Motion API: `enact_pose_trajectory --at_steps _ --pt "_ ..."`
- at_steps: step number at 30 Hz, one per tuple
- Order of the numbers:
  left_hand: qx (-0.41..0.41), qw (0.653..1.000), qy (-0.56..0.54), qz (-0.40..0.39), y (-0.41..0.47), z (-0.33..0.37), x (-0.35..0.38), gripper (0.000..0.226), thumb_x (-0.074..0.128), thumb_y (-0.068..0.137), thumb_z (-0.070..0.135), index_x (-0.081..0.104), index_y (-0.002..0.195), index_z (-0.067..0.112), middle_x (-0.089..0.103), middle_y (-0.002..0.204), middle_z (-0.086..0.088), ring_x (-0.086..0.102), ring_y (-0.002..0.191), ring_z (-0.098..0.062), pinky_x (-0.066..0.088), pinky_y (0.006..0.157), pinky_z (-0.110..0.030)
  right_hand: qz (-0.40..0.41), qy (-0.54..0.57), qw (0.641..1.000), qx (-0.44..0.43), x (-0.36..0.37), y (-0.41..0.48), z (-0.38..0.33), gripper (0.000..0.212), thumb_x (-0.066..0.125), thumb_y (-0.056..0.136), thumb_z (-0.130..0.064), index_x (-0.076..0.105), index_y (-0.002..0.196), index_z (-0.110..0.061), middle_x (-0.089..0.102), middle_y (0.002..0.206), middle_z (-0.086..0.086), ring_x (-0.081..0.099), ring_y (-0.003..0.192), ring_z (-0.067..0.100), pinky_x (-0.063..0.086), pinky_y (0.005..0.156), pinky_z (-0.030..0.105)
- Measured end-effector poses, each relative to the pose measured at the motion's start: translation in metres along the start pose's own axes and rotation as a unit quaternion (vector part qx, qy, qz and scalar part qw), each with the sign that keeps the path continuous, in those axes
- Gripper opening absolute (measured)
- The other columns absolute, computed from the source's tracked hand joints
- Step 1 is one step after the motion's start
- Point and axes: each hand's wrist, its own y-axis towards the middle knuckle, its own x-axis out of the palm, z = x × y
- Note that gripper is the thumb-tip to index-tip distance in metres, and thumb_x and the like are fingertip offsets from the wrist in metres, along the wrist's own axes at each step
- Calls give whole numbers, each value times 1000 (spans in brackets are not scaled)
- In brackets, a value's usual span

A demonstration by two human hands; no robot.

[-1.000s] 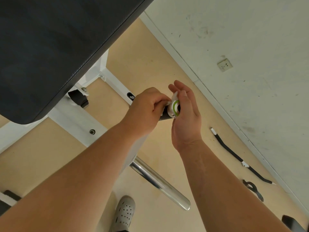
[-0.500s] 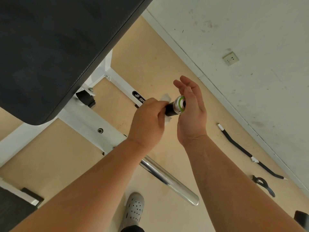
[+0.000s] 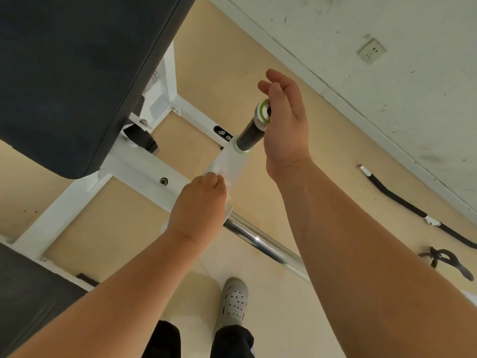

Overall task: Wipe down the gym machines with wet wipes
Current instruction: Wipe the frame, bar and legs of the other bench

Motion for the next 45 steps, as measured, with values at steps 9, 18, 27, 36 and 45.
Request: enact_pose_trajectory --at_steps 9,18,27,36,45 --pt "-24 999 28 -4 -106 -10 0 54 82 59 -11 69 111 -6 63 86 -16 60 62 -30 56 53 -35 60 2 993 98 -25 -55 78 32 33 108 -52 60 111 -34 64 115 -11 55 102 -2 44 93 26" --pt "-99 966 -240 -5 -99 35 4 10 60 97 12 66 96 20 61 86 15 54 77 -5 39 69 -9 -171 -16 933 315 -47 -137 159 34 59 101 -44 76 106 -14 76 99 7 69 91 20 61 89 41" --pt "-281 871 -394 -78 -95 66 39 20 71 90 16 56 97 27 65 76 6 65 71 -12 54 68 -30 -81 67 949 298 -91 -138 193 10 70 95 -12 72 103 -7 72 89 5 67 78 17 55 70 29" --pt "-363 798 -428 -219 -73 74 69 30 73 87 10 71 115 20 66 82 6 60 76 -10 48 73 -25 11 133 943 306 -108 -132 229 25 51 94 10 68 98 -8 74 95 13 70 86 27 58 76 34" --pt "-335 840 -384 -187 -64 79 88 22 76 87 24 60 79 11 59 69 3 49 62 -11 43 57 -27 -21 65 951 301 -116 -127 243 31 82 86 -23 67 110 -10 78 95 9 75 84 24 61 80 37"
